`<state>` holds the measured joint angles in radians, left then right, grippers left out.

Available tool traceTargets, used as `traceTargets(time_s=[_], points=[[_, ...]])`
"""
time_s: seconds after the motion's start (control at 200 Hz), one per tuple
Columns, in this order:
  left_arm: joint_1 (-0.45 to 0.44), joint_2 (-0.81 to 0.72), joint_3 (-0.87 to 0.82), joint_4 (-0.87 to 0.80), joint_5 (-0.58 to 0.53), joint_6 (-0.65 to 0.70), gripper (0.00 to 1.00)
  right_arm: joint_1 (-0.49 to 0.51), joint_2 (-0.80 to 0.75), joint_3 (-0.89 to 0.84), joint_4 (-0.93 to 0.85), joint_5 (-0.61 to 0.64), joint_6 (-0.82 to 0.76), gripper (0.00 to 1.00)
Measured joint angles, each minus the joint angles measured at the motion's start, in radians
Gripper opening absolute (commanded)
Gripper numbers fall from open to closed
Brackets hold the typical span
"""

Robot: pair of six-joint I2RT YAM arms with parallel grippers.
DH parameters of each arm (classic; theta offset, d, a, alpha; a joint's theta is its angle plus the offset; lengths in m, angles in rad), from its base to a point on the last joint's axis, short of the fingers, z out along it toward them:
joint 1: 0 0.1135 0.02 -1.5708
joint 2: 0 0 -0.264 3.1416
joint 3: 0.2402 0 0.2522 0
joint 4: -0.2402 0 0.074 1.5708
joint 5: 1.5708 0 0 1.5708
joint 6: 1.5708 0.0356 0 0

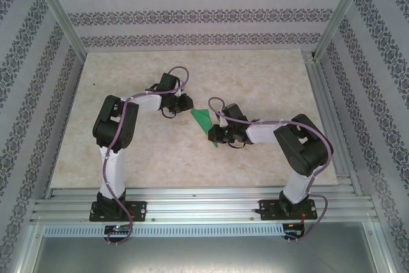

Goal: Fold a paper plane with a square sheet of paper (pick it up from the middle)

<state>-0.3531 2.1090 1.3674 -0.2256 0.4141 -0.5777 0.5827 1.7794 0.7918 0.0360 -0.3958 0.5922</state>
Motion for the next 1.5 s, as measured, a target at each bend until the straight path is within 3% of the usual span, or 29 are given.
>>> traceTargets(time_s=[0.315,0.505,0.824,1.499], points=[[0.003,-0.252,-0.157,0.045,-0.012,0.003,0.26,0.0,-0.039,-0.022,-0.033,-0.012,0.033,0.06],[-0.075,-0.34,-0.247,0.114,-0.004,-0.01,0.26,-0.003,-0.042,-0.022,-0.053,-0.063,0.073,0.03],[-0.2,-0.334,-0.352,0.181,0.036,-0.067,0.22,-0.003,-0.056,-0.028,-0.069,-0.06,0.095,0.0],[-0.266,-0.218,-0.382,0.301,0.094,-0.188,0.17,-0.003,-0.056,-0.031,-0.069,-0.058,0.095,0.0]])
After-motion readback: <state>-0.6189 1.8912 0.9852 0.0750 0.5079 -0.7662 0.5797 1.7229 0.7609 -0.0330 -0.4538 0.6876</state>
